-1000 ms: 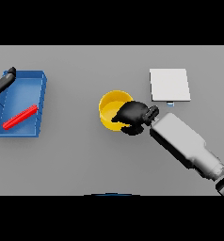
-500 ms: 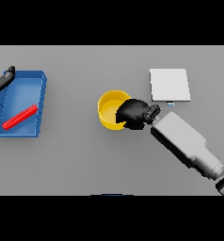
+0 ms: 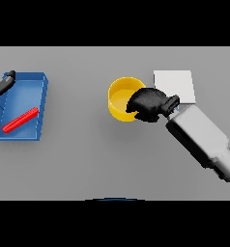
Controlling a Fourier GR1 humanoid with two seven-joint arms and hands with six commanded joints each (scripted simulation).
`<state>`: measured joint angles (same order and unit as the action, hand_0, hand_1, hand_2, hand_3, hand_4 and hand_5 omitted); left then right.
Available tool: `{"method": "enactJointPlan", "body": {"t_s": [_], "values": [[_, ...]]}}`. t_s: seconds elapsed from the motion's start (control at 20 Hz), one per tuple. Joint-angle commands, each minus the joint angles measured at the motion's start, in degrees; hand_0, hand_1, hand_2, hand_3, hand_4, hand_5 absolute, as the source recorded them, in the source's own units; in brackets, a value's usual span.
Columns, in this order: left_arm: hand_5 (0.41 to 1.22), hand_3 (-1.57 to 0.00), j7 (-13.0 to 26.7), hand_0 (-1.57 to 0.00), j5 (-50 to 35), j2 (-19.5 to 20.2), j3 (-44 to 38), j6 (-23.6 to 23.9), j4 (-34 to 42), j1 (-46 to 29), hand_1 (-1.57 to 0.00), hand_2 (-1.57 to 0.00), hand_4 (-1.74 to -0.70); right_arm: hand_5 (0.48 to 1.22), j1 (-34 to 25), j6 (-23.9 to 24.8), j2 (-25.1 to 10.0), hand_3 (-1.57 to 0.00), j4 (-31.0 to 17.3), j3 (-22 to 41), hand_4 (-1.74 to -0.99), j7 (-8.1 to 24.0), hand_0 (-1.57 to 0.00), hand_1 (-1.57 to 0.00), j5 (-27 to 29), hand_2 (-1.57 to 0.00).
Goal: Pick up the red beaker and tilt it to pour out 1 green nut into yellow bowl. Pick up the yellow bowl and place it on the metallic measuring scale.
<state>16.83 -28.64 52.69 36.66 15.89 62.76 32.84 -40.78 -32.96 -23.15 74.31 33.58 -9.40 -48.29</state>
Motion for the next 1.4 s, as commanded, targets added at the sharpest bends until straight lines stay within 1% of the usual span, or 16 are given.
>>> {"method": "enactJointPlan", "body": {"t_s": [0.0,0.05,0.2,0.25,0.35,0.45,0.5,0.6,0.65,0.85,0.9,1.05,1.15,1.2,1.3,1.35], "values": [[0.686,0.0,0.5,0.0,0.4,0.3,0.2,0.2,0.4,0.4,0.0,0.0,-0.72,1.219,-0.1,1.0,-0.8,-1.19,0.0,-0.6,-1.739,0.4,-1.56,-1.56,-0.5,-1.43],[0.686,0.0,0.4,0.0,0.4,0.6,0.1,0.1,0.5,0.4,0.0,0.0,-0.71,1.22,0.1,1.4,-1.3,-1.18,0.4,-1.2,-1.739,1.6,-1.57,-1.57,-0.7,-1.46],[0.686,0.0,1.2,0.0,-0.1,0.6,-0.1,-0.2,0.7,0.7,0.0,0.0,-0.72,1.22,2.3,0.5,-2.6,-1.16,4.3,-1.6,-1.74,1.8,-1.56,-1.57,-0.3,-1.51],[0.688,0.0,1.0,0.0,0.0,0.6,0.1,0.2,1.4,0.5,0.0,0.0,-0.72,1.22,2.4,0.7,-3.0,-1.16,4.5,-2.1,-1.74,1.7,-1.56,-1.57,-0.3,-1.52],[0.698,0.0,1.1,0.0,0.0,0.7,0.1,0.4,1.7,0.5,0.0,0.0,-0.72,1.22,1.9,1.5,-3.8,-1.15,4.3,-3.2,-1.741,3.4,-1.56,-1.57,-1.0,-1.51],[0.71,0.0,0.7,0.0,-0.2,1.2,-0.2,0.7,2.1,-0.2,0.0,0.0,-0.73,1.221,1.3,2.5,-5.4,-1.15,3.4,-4.5,-1.741,2.4,-1.57,-1.57,-1.1,-1.53],[0.715,0.0,0.7,0.0,-0.3,1.2,-0.3,0.8,2.4,-0.2,0.0,0.0,-0.73,1.221,0.9,3.4,-5.5,-1.15,2.3,-5.4,-1.741,2.6,-1.57,-1.57,-1.1,-1.54],[0.717,0.0,2.4,0.0,-0.1,1.2,0.2,1.2,3.0,0.0,0.0,0.0,-0.73,1.221,0.8,5.3,-5.8,-1.15,-0.7,-6.5,-1.741,2.6,-1.57,-1.57,-1.4,-1.53],[0.72,0.0,3.4,0.0,0.1,1.1,0.2,1.2,2.7,0.6,0.0,0.0,-0.73,1.221,0.3,5.8,-5.6,-1.15,-2.3,-7.1,-1.741,3.4,-1.57,-1.57,-1.3,-1.53],[0.734,0.0,3.4,0.0,-0.4,0.8,0.0,0.7,2.1,0.5,0.0,0.0,-0.74,1.221,-0.6,10.5,-7.5,-1.15,-8.3,-8.6,-1.741,0.1,-1.57,-1.57,-2.1,-1.55],[0.738,0.0,3.6,0.0,-0.3,0.8,0.0,1.0,2.4,0.7,0.0,0.0,-0.74,1.221,-1.1,11.2,-7.0,-1.15,-10.1,-9.2,-1.741,1.0,-1.57,-1.57,-2.4,-1.55],[0.732,0.0,4.3,0.0,0.0,1.3,0.4,1.2,2.8,0.3,0.0,0.0,-0.72,1.221,-2.3,12.6,-6.4,-1.16,-15.8,-10.1,-1.741,1.2,-1.57,-1.57,-3.3,-1.52],[0.72,0.0,4.2,0.0,0.0,1.8,0.4,0.8,3.0,0.1,0.0,0.0,-0.72,1.221,-2.8,14.7,-5.7,-1.2,-19.8,-10.5,-1.741,-0.1,-1.57,-1.57,-3.9,-1.49],[0.717,0.0,3.6,0.0,-0.2,2.0,0.1,0.0,2.3,0.3,0.0,0.0,-0.72,1.221,-3.6,15.7,-5.4,-1.24,-22.4,-11.1,-1.741,0.0,-1.57,-1.57,-4.2,-1.47],[0.713,0.0,3.7,0.0,-0.4,2.2,0.0,1.0,4.1,-0.4,0.0,0.0,-0.73,1.221,-3.4,16.4,-5.1,-1.29,-24.6,-11.9,-1.741,0.1,-1.57,-1.57,-4.0,-1.45],[0.712,0.0,3.7,0.0,-0.4,2.3,0.0,1.0,4.0,-0.6,0.0,0.0,-0.72,1.221,-3.1,16.5,-5.1,-1.32,-25.6,-12.4,-1.741,-1.0,-1.57,-1.57,-3.5,-1.44]]}}
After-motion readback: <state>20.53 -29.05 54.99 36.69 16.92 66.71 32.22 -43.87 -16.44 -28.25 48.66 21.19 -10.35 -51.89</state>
